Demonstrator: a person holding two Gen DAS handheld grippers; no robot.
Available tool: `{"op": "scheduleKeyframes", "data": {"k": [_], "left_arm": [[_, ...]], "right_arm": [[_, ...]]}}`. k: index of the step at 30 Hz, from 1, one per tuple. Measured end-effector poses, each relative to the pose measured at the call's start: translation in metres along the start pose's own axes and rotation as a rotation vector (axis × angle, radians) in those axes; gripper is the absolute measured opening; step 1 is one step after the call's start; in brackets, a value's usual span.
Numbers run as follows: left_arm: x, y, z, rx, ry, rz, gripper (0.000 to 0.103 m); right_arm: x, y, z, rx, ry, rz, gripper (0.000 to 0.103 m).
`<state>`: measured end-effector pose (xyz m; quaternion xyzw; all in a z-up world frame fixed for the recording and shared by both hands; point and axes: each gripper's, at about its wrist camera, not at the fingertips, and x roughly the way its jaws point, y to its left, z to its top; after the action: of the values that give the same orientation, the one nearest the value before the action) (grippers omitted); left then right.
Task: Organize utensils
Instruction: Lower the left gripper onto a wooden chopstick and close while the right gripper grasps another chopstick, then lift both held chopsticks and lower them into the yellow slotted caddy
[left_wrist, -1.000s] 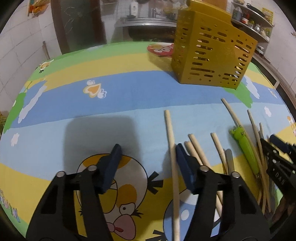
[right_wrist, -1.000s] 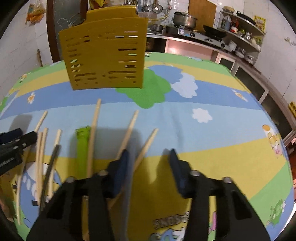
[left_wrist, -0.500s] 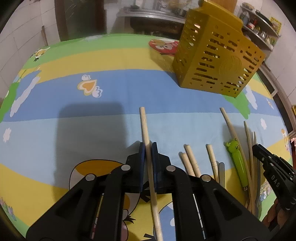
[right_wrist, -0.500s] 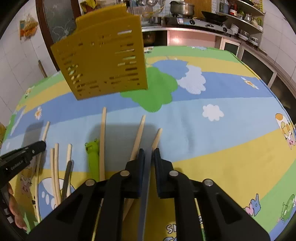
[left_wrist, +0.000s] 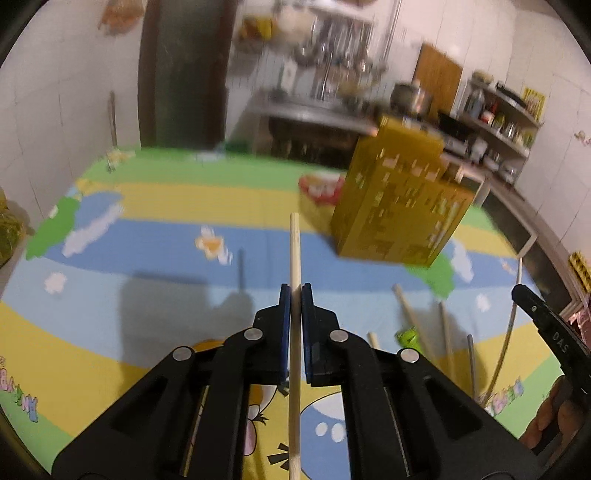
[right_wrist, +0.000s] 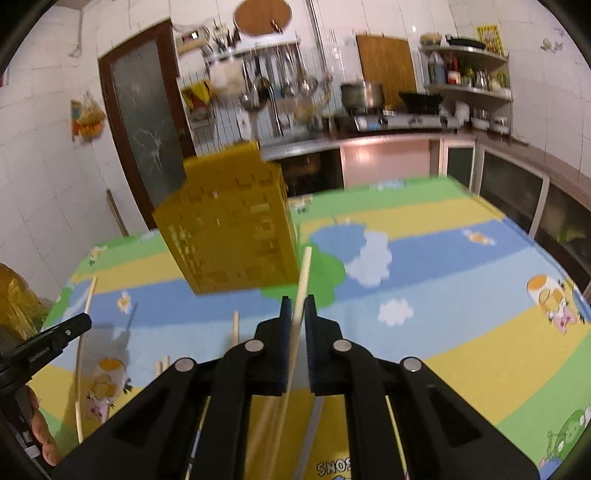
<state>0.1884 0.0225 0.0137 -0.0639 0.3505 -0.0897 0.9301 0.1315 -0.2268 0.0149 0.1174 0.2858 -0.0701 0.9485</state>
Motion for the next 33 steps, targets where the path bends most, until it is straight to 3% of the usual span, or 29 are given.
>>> {"op": "scheduleKeyframes", "data": {"k": [11, 24, 33], "left_arm": [[-0.059, -0.031, 0.029, -0.002, -0.201, -0.042, 0.004], [-0.059, -0.052, 0.043, -0.007, -0.267, -0.083, 0.004], [-0.059, -0.072, 0.080, 0.013, -0.337, -0.135, 0.004]], "right_arm": [[-0.021, -0.013, 0.026, 0.005, -0.119, 0.076, 0.006], [-0.034, -0.006, 0.042, -0.054, -0.220, 0.139, 0.006], [-0.051, 0.007, 0.095, -0.106, -0.331, 0.182, 0.006]]}}
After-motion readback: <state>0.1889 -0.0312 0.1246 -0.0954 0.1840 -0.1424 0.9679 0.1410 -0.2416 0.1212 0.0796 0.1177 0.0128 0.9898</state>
